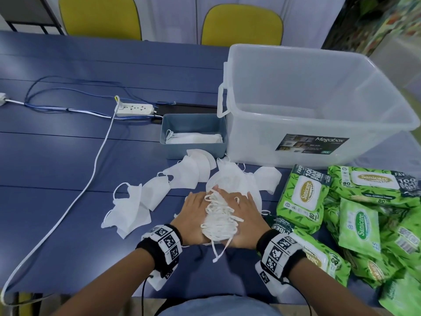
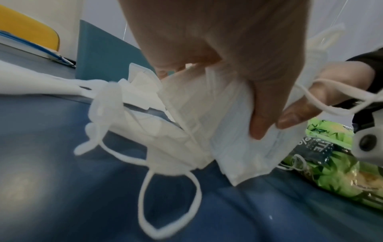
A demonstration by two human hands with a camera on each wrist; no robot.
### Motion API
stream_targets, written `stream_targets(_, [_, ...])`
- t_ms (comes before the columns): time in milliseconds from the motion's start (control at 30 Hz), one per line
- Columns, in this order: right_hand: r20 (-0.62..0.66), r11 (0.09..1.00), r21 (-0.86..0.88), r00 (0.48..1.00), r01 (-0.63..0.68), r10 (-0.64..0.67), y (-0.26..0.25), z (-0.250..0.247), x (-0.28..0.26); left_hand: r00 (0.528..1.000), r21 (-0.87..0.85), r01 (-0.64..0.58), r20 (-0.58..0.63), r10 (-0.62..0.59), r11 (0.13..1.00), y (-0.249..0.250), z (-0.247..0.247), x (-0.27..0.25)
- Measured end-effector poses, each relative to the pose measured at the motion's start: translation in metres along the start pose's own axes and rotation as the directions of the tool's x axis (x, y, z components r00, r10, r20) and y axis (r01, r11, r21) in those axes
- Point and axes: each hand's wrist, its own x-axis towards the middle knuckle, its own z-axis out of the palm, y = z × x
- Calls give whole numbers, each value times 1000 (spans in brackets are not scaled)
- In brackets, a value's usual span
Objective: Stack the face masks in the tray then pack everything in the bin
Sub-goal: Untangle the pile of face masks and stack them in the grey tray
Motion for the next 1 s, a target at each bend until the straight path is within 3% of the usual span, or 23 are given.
stream_targets(100, [9,995,-94,1000,25,-24,0,0,10,995,25,-56,-77,57,998,0,-10,9])
stream_targets(200, [-17,994,-40,995,102,-103,-2,-12,21,992,2,-75,-100,74,997,-10,-26,14])
stream_targets(233, [-59,998,-20,997,57,-58,-2,-16,20,994,-4,-73,-81,73,997,-14,-35,16])
stream_targets(267, [-146,995,17,985,-96,97,-11,-19,31,995,-24,-73,-67,72,997,-17,-47,20])
stream_targets(300, [-109,964,123,962,-237,250,-4,-29,23,994,-65,-80,-84,74,995,-20,-60,25])
stream_targets(367, [-132,810,467,877,-356,461,7,-43,15,979,-239,-108,-193,62,965,-28,-90,34])
stream_targets(400, [-40,724,520,834,-453,550,8,-54,16,972,-346,-98,-236,15,933,-33,-105,39])
stream_targets(433, [-104,734,539,832,-414,545,14,-56,27,970,-431,-60,-239,-50,900,-38,-119,43])
stream_targets(467, [-78,701,636,878,-321,473,5,-61,29,971,-488,-11,-214,-107,873,-46,-130,48])
stream_targets(533, [104,498,790,879,-358,466,-3,-86,29,969,-556,63,-164,-184,829,-63,-146,63])
stream_targets(600, [51,355,897,861,-262,507,7,-85,32,953,-594,113,-163,-257,797,-83,-154,80])
stream_targets(667, [88,128,975,843,-182,531,8,-81,36,918,-605,192,-169,-360,773,-103,-153,98])
stream_targets(733, [161,-34,985,848,-167,506,6,-82,36,894,-531,299,-136,-427,793,-118,-147,112])
stream_targets(800, [183,-96,983,859,-156,479,7,-85,37,908,-330,383,-39,-418,863,-129,-137,127])
stream_targets(900, [206,-107,978,869,-177,449,7,-86,41,896,-20,416,180,-406,909,-133,-127,147])
stream_targets(1000, [210,-75,977,863,-198,459,11,-84,44,857,168,373,313,-408,912,-137,-123,165])
